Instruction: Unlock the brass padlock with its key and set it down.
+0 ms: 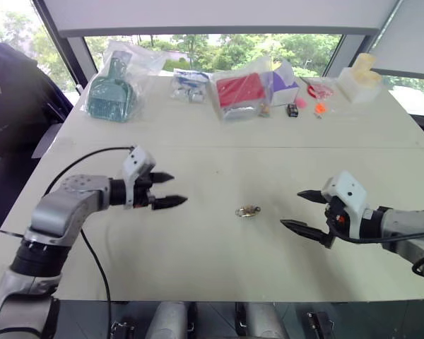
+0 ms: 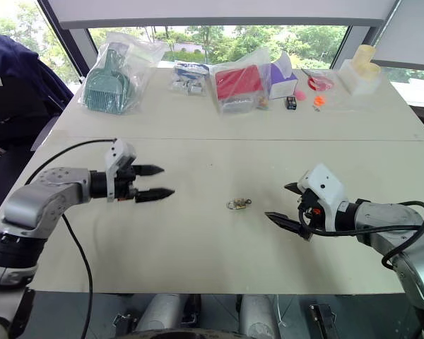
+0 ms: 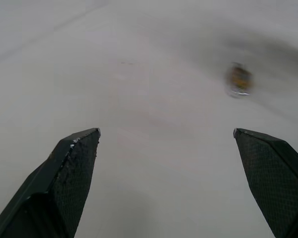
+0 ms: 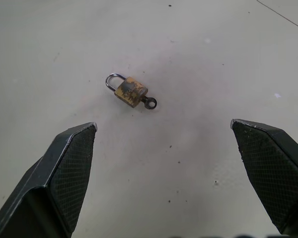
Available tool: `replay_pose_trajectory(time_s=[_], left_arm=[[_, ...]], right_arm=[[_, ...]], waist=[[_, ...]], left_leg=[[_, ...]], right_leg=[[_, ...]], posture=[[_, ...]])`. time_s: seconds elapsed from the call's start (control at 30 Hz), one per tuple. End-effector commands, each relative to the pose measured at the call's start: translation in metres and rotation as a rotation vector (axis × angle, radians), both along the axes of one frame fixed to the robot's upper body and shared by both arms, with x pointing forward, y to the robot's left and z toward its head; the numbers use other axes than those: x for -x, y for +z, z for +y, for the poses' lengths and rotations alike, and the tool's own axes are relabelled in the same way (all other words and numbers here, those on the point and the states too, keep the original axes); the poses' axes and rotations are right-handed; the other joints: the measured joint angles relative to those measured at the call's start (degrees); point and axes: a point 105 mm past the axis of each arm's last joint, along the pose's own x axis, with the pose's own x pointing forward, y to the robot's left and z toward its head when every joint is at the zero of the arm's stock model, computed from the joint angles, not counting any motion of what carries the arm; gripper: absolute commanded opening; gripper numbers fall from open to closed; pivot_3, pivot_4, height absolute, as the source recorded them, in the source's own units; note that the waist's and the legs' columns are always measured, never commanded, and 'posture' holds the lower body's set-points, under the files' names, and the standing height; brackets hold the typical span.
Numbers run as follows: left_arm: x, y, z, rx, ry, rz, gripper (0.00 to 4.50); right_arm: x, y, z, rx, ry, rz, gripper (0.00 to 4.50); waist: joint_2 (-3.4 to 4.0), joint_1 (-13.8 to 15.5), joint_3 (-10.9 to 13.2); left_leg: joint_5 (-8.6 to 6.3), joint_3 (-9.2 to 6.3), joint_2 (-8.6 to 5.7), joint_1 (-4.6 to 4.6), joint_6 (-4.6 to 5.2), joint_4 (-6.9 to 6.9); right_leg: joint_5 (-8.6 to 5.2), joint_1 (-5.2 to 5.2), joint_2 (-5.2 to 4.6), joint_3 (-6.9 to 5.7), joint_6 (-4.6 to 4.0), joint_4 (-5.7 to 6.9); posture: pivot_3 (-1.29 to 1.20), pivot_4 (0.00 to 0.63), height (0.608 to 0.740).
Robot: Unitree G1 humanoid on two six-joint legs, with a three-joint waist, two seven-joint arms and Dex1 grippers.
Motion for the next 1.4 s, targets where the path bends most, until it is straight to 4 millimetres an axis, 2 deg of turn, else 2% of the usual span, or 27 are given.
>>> replay_pose_trajectory(time_s=[0.03,0.13,0.23,0.3,0.4,0.53,0.67,0.77,0.83,1.0,1.3,1.4], left_arm=[[0.000,0.010,-0.003,-0.045,-0.054,-0.015,4.46],[0.006,0.017,-0.010,-0.130,-0.200,0.019,4.46],[-0.012,0.040,-0.041,-0.177,-0.339,-0.006,4.46],[-0.018,0.047,-0.065,-0.209,-0.437,0.015,4.46],[-0.017,0.046,-0.101,-0.278,-0.590,0.066,4.46],[-0.016,0.040,-0.156,-0.317,-0.654,0.109,4.46],[-0.005,0.024,-0.186,-0.364,-0.728,0.113,4.46],[-0.002,0.010,-0.197,-0.398,-0.735,0.125,4.46],[0.002,-0.007,-0.199,-0.452,-0.747,0.123,4.46],[0.002,-0.031,-0.200,-0.547,-0.748,0.084,4.46],[-0.004,-0.062,-0.210,-0.624,-0.681,0.047,4.46],[-0.004,-0.070,-0.203,-0.675,-0.698,0.053,3.70]], right_arm=[[-0.003,0.007,0.002,0.010,0.010,-0.044,4.50],[-0.004,0.011,0.002,0.016,0.017,-0.042,4.50],[0.003,0.013,-0.001,0.079,0.036,-0.011,4.50],[0.005,0.013,0.004,0.086,0.046,-0.003,4.50],[0.007,0.013,0.011,0.056,0.045,-0.001,4.50],[0.012,-0.001,0.007,0.037,-0.025,0.026,4.50],[0.019,-0.012,0.002,0.005,-0.090,0.050,4.50],[0.023,-0.017,-0.002,0.012,-0.123,0.055,4.50],[0.027,-0.018,-0.007,0.009,-0.157,0.050,4.50],[0.029,-0.017,-0.008,-0.002,-0.193,0.032,4.50],[0.024,-0.012,0.000,-0.033,-0.218,-0.015,4.50],[0.022,-0.011,-0.001,-0.034,-0.233,-0.024,4.50]], waist=[[0.00,-0.13,0.00],[-0.02,-0.14,0.02],[0.01,1.02,0.06],[-0.01,1.57,0.06],[-0.02,1.54,0.06],[-0.04,1.47,0.07],[-0.05,1.39,0.08],[-0.04,1.45,0.08],[-0.04,1.47,0.08],[-0.04,1.39,0.07],[0.00,1.73,0.01],[0.01,1.64,0.00]], left_leg=[[0.00,0.00,0.00,0.00,0.00,0.00],[0.00,0.01,0.00,-0.02,0.00,-0.03],[0.01,-0.02,-0.02,-0.09,0.00,0.06],[0.02,-0.02,-0.02,-0.09,0.03,0.18],[-0.05,0.03,-0.11,-0.11,0.21,0.23],[-0.17,0.07,-0.15,-0.46,0.45,0.28],[-0.26,0.04,-0.17,-0.80,0.63,0.43],[-0.28,0.03,-0.15,-0.85,0.66,0.55],[-0.30,-0.03,-0.05,-0.91,0.68,0.82],[-0.32,-0.05,0.02,-0.90,0.72,1.15],[-0.31,-0.07,-0.04,-0.83,0.77,1.21],[-0.33,-0.10,-0.08,-0.58,0.85,1.22]], right_leg=[[0.00,0.00,0.00,0.00,0.00,0.00],[0.00,-0.05,0.02,0.00,0.00,0.00],[0.00,-0.05,0.01,-0.10,-0.01,0.01],[0.05,0.02,0.03,-0.14,-0.10,-0.04],[0.06,0.11,0.04,-0.14,-0.10,-0.15],[0.06,-0.06,0.19,-0.22,-0.06,-0.27],[0.23,-0.25,0.33,-0.29,0.36,-0.29],[0.39,-0.24,0.36,-0.29,0.72,-0.42],[0.35,-0.17,0.44,-0.30,0.66,-0.42],[0.48,-0.03,0.47,-0.24,0.62,-0.43],[0.52,0.21,0.37,-0.28,0.62,-0.58],[0.52,0.51,0.28,-0.36,0.62,-0.68]], posture=[[0.00,0.150,0.740],[0.00,0.150,0.740],[0.00,0.150,0.740],[0.00,0.150,0.740],[0.00,0.150,0.740],[0.00,0.150,0.740],[0.00,0.150,0.740],[0.00,0.150,0.740],[0.00,0.150,0.740],[0.00,0.150,0.740],[0.00,0.150,0.740],[0.00,0.150,0.740]])
